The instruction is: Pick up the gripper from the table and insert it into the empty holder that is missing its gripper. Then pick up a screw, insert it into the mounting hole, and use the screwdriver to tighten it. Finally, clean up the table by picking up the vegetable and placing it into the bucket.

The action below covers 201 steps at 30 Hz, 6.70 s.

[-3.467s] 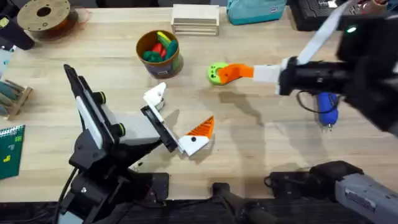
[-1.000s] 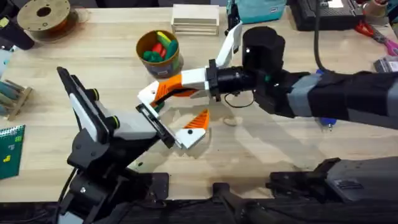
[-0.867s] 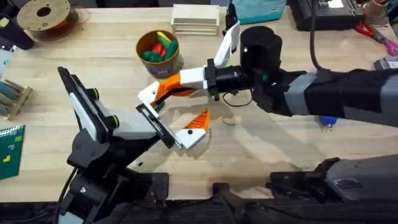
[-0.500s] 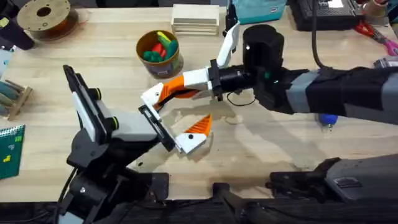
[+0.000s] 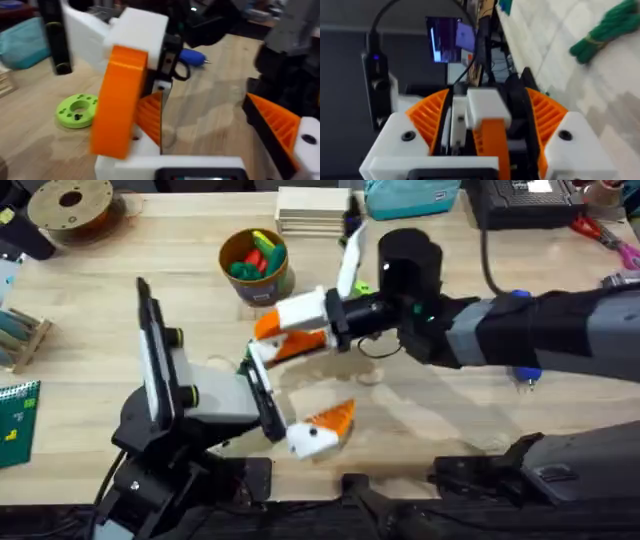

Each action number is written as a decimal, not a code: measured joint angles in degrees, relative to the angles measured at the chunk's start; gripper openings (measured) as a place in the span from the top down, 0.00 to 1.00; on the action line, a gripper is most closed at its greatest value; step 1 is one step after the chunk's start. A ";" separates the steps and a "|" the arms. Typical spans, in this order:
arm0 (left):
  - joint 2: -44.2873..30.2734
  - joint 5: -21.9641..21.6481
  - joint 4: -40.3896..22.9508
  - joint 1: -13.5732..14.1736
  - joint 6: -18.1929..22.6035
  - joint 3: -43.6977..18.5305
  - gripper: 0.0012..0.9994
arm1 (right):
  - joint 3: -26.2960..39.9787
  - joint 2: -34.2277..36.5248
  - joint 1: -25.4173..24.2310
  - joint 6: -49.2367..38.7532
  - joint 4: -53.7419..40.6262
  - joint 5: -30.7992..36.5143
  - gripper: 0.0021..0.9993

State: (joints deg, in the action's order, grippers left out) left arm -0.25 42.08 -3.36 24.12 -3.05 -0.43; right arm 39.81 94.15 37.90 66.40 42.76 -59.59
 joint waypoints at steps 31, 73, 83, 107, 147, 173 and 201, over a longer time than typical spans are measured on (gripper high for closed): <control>0.00 7.46 -0.52 0.17 0.74 0.00 0.01 | 0.02 0.00 -12.34 -12.64 -12.38 -0.29 0.12; -0.07 7.57 -0.56 0.17 0.70 0.02 0.01 | 0.20 0.00 -12.90 -17.34 -20.50 -24.68 0.98; -0.07 -0.96 -0.08 0.14 0.71 0.02 0.01 | 0.21 0.00 -10.23 -8.96 -8.33 -15.95 0.98; -0.07 -6.75 0.16 0.03 0.10 0.01 0.01 | 0.33 -0.01 -8.17 -5.01 -5.44 -8.13 0.65; -0.06 -6.26 0.16 0.17 0.90 0.01 0.01 | 38.45 0.94 -14.63 -58.74 -78.20 40.63 0.10; -0.06 -6.26 0.16 0.17 0.91 0.00 0.01 | 44.83 16.13 -4.52 -72.96 -84.42 59.13 0.58; -0.04 -6.26 0.16 0.17 0.90 0.00 0.01 | 45.42 19.13 -3.09 -72.32 -83.89 62.33 0.99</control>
State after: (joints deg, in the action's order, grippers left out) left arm -0.30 35.81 -3.20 24.29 -2.15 -0.43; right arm 85.23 113.27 34.81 -5.91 -41.12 2.74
